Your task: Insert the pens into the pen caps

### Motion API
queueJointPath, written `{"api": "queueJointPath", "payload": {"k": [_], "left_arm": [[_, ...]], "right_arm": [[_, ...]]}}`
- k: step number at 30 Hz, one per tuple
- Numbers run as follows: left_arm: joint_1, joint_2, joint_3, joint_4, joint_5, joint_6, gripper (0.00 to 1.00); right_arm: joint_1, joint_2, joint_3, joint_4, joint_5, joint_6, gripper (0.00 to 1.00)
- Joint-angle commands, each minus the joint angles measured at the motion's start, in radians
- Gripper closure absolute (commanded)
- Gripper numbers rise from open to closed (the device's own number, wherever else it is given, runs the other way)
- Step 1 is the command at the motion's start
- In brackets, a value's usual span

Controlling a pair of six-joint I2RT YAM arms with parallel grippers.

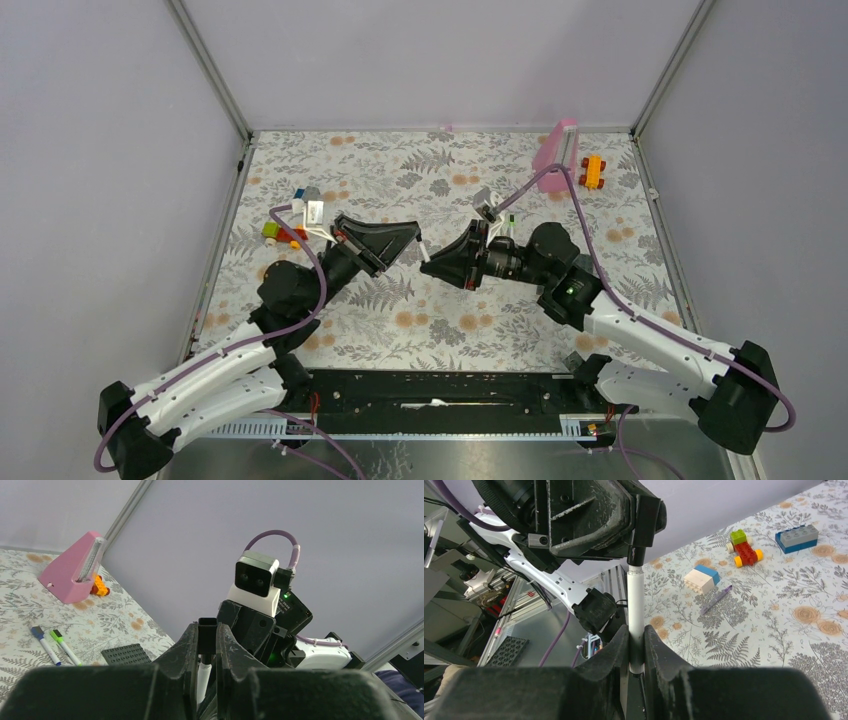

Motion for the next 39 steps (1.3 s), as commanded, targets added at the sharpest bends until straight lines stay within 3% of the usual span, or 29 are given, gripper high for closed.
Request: {"api": "queueJointPath", "payload": {"k": [1,27,39], "left_arm": [[-0.004,-0.002,-0.017,0.01,0.046,0.012,1.0],[-0.003,0.023,-0.066,-0.074,0.034,0.008,1.0],[-0.004,0.125,-0.052,-0.143,-0.029,-0.061,1.0]], "right_arm": [[0.007,0.007,0.065,0.02,0.09,0.004,1.0],[0.007,0.117,0.179,-0.177,0.351,-0.09,1.0],[0.007,0.205,0.263,-0.254,0.498,-0.176,1.0]]}}
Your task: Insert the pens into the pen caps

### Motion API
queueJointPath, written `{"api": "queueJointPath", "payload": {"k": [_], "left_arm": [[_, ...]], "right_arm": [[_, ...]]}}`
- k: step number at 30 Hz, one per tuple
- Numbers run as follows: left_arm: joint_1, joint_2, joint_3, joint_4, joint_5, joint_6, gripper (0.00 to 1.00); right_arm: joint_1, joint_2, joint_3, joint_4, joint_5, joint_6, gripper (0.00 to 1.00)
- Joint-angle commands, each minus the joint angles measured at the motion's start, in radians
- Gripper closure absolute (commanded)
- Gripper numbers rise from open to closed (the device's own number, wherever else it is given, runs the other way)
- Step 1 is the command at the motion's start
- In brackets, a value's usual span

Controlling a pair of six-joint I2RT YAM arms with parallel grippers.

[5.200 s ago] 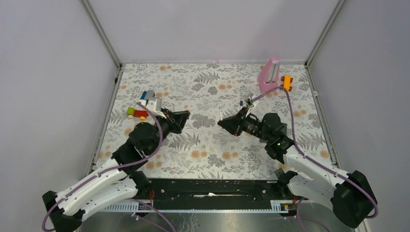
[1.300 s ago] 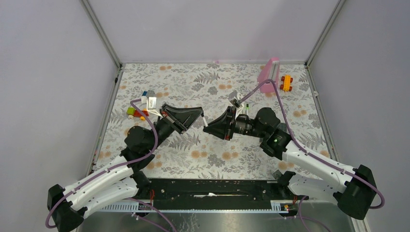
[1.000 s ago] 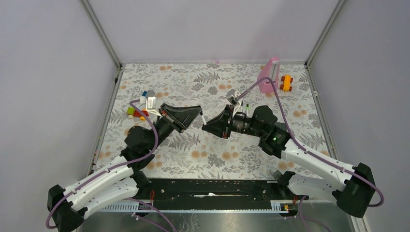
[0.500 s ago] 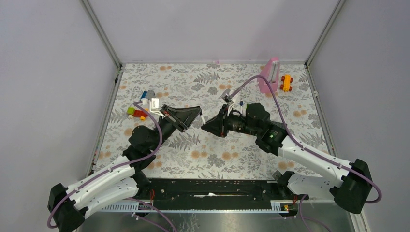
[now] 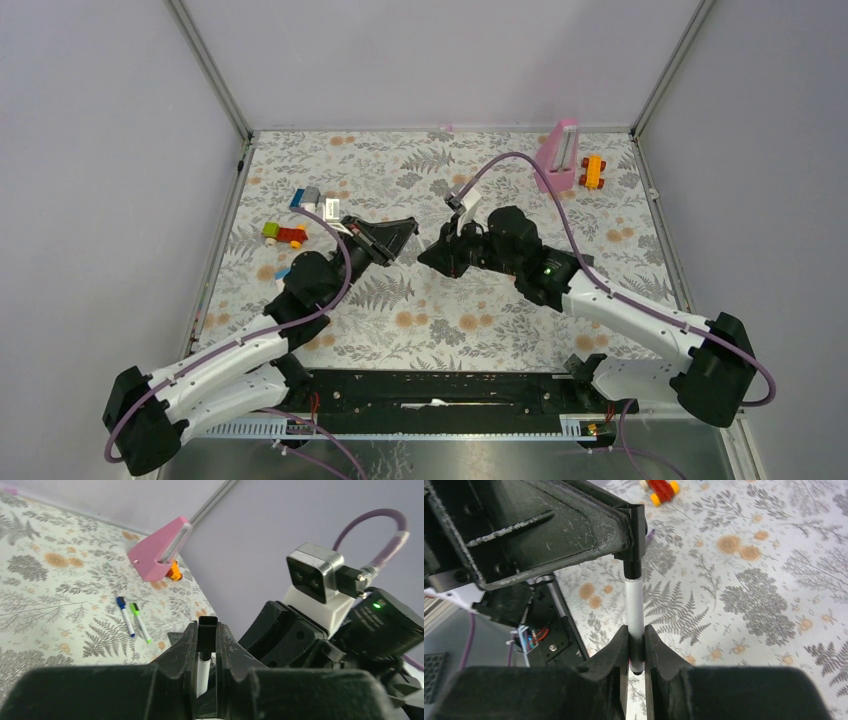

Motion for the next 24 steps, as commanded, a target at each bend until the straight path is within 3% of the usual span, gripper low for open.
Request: {"api": "queueJointPath", "payload": {"k": [1,11,17,24], "left_arm": [[-0.035,0.06,0.007,-0.085,0.134,-0.093,1.0],[-0.034,0.245,0.118,-0.292,0.077,-0.215,1.0],[-0.035,0.301,0.124,-0.308,0.11,-0.249,1.0],[-0.034,0.269,0.098,-0.324,0.111,-0.226,1.0]], "right_arm": [[-0.019,0.05,0.11,0.079,0.256,-0.049,1.0],[-0.019,0.218,0.196,0.019,0.498,-0.063,1.0],[-0.019,0.306,0.27,0.002,0.498,-0.04,1.0],[-0.021,0.296,0.268,0.043,0.403,-0.048,1.0]]}}
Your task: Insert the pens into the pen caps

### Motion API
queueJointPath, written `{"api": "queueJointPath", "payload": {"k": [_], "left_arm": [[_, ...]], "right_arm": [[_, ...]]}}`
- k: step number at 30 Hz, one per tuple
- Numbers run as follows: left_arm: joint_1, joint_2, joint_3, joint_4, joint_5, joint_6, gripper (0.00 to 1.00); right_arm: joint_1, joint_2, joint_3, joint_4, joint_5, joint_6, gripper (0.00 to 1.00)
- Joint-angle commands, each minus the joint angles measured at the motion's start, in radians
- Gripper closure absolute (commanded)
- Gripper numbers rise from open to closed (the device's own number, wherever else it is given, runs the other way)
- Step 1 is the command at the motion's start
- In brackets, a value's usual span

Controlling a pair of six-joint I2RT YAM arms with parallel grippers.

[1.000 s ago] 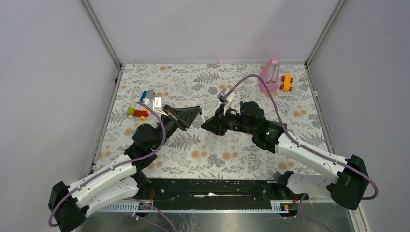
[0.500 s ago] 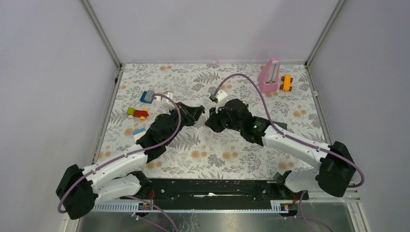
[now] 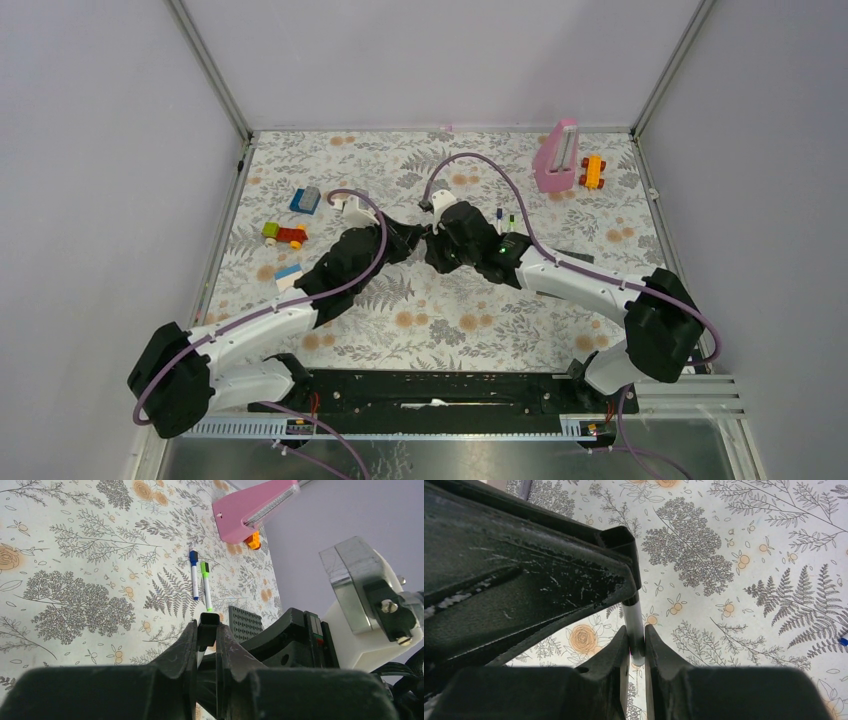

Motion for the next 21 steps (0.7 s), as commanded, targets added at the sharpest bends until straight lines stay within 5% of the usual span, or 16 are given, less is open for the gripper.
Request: {"api": "queueJointPath", "payload": {"k": [1,21], "left_arm": [[-0.058,-0.04,-0.017,-0.093,0.247,-0.058,1.0],[-0.056,-0.331,-0.208,0.023,0.489,0.123,1.0]], "right_arm": [[-0.034,-0.027,0.095,0.304,0.075,0.005,1.0],[-0.163,-0.286,-0.058,0.494,-0.778,0.05,1.0]]}}
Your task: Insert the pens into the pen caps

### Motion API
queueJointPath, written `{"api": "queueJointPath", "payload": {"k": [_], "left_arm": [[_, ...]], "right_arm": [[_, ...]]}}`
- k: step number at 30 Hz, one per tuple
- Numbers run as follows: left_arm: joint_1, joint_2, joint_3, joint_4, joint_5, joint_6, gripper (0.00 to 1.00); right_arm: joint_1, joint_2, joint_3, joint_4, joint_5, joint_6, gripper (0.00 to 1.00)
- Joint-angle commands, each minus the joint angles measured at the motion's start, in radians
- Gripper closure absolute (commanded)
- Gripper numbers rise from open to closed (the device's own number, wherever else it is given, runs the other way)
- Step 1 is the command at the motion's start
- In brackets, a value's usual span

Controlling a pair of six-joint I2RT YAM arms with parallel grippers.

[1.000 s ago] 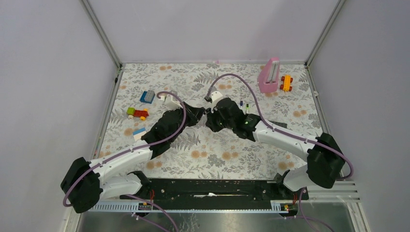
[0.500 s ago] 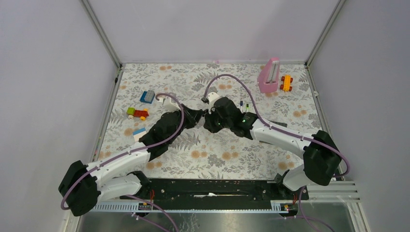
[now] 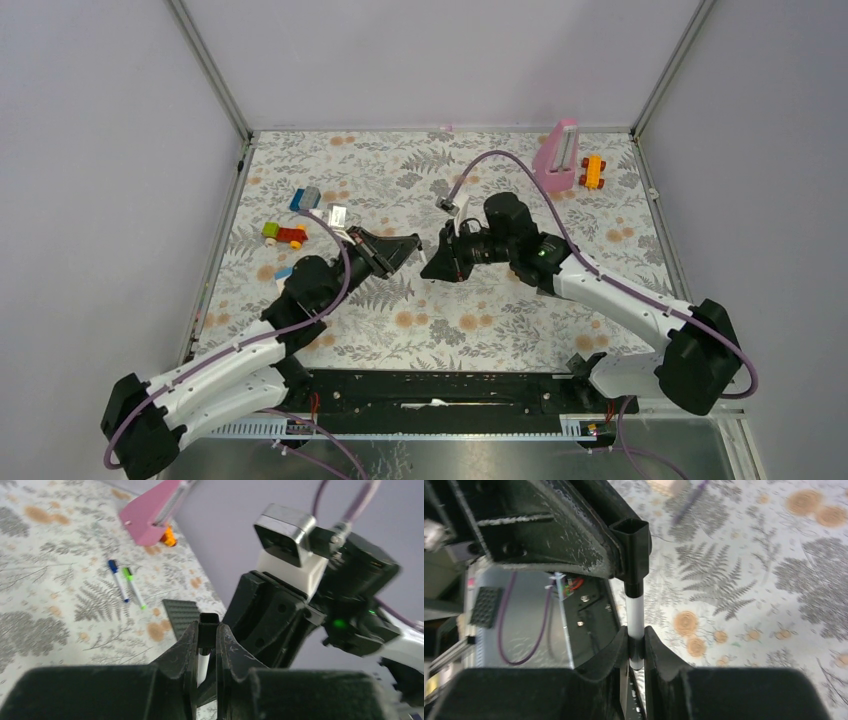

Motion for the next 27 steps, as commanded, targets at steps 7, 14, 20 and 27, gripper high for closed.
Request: {"api": "queueJointPath", "payload": {"k": [7,14,20,27], "left_arm": [[-0.05,-0.063,-0.051,-0.072,0.411,0.066,1.0],[-0.05,-0.07,-0.072,0.001,0.47,0.045,1.0],[-0.049,-0.06,-0.072,0.023,0.484,0.025,1.0],[-0.05,-0.048,-0.042,-0.116,0.341,0.043,1.0]], "right_arm": [[-0.059,-0.106,0.06,0.514,-0.37,0.155,1.0],[-0.067,-0.115,0.092,0.597,-0.519,0.247,1.0],[-0.073,-0.13,0.1,0.55,-0.53,0.235,1.0],[-0.074,-0.123,0.142,0.215,-0.155,0.018,1.0]]}}
